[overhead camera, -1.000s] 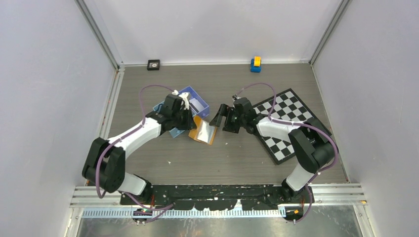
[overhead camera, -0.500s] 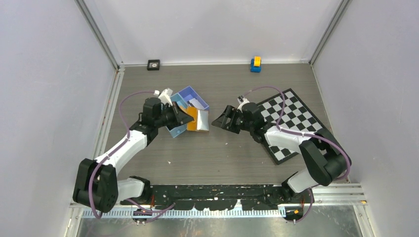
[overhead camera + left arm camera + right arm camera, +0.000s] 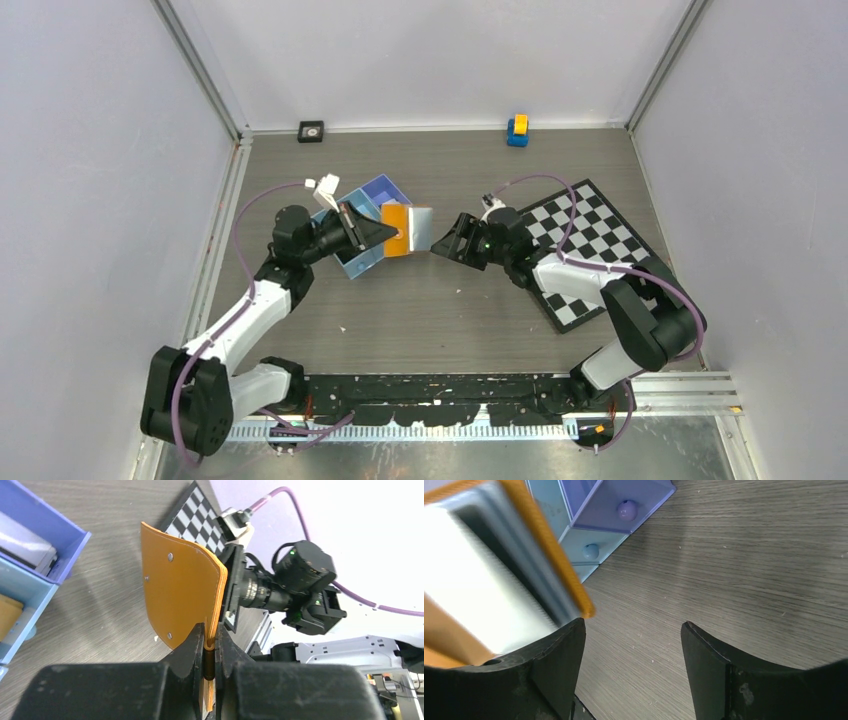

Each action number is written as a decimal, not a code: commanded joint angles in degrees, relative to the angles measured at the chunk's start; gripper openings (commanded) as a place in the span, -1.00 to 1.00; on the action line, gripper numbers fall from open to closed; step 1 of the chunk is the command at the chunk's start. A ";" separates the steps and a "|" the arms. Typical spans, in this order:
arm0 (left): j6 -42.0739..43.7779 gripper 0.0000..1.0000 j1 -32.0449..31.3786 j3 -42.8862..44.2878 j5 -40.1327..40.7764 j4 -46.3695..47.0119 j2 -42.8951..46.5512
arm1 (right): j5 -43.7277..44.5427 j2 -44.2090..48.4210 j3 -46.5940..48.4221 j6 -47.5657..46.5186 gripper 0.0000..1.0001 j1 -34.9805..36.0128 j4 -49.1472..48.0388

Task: Take the credit cards out of the card holder
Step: Remove the credit card from the card holder.

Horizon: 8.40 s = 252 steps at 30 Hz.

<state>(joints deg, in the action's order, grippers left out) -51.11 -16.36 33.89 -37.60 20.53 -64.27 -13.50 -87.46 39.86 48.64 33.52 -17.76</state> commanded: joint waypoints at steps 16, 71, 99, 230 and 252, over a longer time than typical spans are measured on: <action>-2.95 -1.00 0.10 -1.63 -2.96 11.56 3.65 | -4.11 7.99 -4.92 0.66 0.69 -0.59 -14.86; -8.38 -1.00 -1.83 -1.24 -8.71 22.97 -8.15 | -11.40 10.55 -5.96 0.81 -0.25 -0.02 -22.40; 16.60 0.65 -14.96 12.33 16.16 -19.93 -11.67 | 5.45 9.42 5.70 -13.38 -0.99 10.29 4.90; 11.44 -0.21 -14.31 5.87 3.75 -1.06 -3.90 | 18.83 9.33 10.15 -16.79 -0.99 12.74 15.56; 11.53 -1.00 -14.20 4.78 14.48 -5.34 -2.88 | 22.62 6.52 12.94 -20.42 -0.99 17.89 17.20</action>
<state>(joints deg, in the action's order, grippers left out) -41.08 -30.63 37.15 -24.97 17.85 -65.52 6.61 -81.03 49.63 29.34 50.87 1.85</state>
